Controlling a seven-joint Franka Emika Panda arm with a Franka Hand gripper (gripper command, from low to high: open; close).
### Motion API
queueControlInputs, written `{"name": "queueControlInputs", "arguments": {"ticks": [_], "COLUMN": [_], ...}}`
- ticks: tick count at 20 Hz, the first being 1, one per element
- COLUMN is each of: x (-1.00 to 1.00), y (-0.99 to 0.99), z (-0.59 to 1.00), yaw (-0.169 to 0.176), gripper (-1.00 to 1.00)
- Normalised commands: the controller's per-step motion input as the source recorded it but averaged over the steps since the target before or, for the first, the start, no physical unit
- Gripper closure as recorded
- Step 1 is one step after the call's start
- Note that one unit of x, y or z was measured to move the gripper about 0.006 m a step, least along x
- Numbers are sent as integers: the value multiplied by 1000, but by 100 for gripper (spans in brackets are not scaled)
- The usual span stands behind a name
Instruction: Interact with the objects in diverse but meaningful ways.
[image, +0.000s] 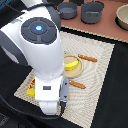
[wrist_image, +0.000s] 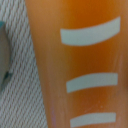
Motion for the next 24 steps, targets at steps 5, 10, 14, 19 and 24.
{"name": "queueControlInputs", "arguments": {"ticks": [5, 10, 14, 19, 24], "x": [255, 138, -291, -742, -978], "y": [-161, -146, 54, 302, 347], "z": [-3, 525, 1000, 981, 455], "yaw": [31, -1, -14, -20, 0], "gripper": [100, 100, 100, 100, 100]}}
